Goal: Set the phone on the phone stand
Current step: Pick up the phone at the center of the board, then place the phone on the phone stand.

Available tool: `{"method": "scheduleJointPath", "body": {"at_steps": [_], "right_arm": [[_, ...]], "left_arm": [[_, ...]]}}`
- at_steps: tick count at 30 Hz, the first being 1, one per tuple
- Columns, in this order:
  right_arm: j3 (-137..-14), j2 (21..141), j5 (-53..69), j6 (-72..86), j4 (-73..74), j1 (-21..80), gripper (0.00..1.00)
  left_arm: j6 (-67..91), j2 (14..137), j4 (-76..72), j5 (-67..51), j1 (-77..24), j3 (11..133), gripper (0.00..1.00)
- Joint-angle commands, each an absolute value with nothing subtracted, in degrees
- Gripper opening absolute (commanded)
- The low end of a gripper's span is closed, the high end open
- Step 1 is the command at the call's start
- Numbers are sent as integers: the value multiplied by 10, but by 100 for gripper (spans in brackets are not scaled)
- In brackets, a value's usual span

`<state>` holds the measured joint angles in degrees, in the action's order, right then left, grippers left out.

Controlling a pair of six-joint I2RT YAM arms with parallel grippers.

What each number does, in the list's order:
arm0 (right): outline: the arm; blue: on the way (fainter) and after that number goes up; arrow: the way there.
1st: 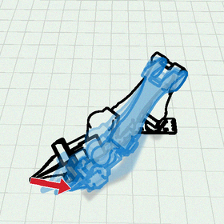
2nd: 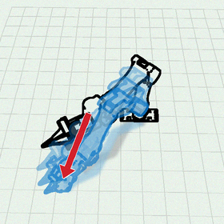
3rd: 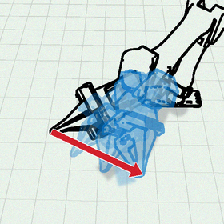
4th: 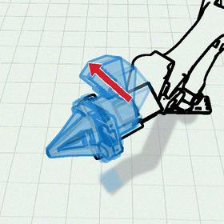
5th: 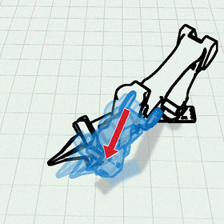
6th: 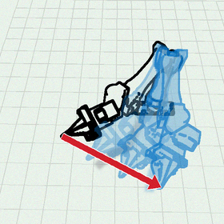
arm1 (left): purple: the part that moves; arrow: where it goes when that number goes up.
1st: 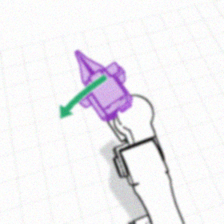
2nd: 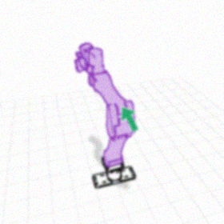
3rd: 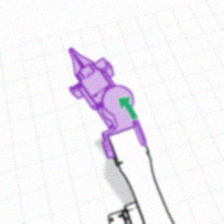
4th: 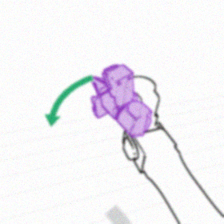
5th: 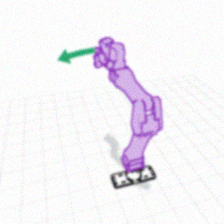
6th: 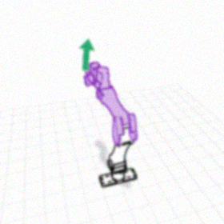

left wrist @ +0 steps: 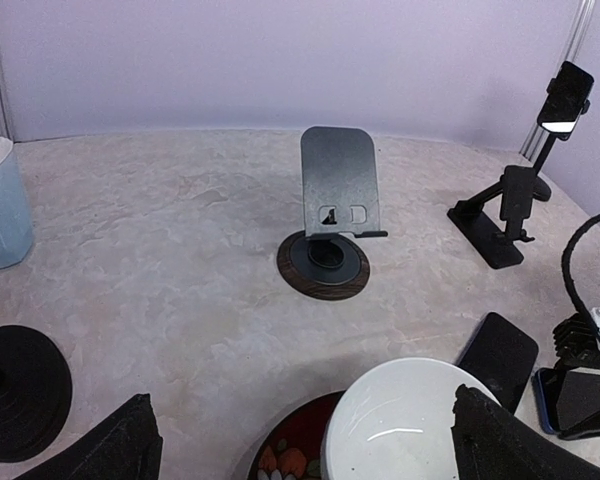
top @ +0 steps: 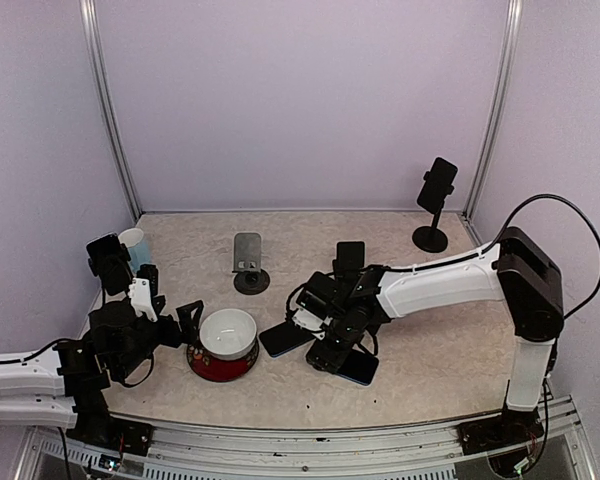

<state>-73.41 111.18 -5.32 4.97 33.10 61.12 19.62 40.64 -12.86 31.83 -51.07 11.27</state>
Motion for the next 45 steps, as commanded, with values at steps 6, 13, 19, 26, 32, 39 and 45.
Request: {"method": "scheduleJointPath", "body": {"at_steps": [6,13,19,26,32,39,45], "right_arm": [[-689,1023,-85,63,278,616,45],[-668,1005,-115,75,248,610,44],[-661,993,-123,81,228,599,42],[-656,988,-122,85,213,591,39],[-651,982,-127,90,196,586,38],[-647,970,-138,96,175,584,37],[-632,945,-159,104,145,584,37]], "left_arm": [[192,409,-142,317,-506,108,99],[192,421,-144,317,-506,110,99],[193,423,-148,319,-505,108,99],[192,430,-149,318,-505,110,99],[191,427,-147,315,-505,110,99],[192,417,-142,316,-504,110,99],[191,413,-140,314,-504,109,99]]}}
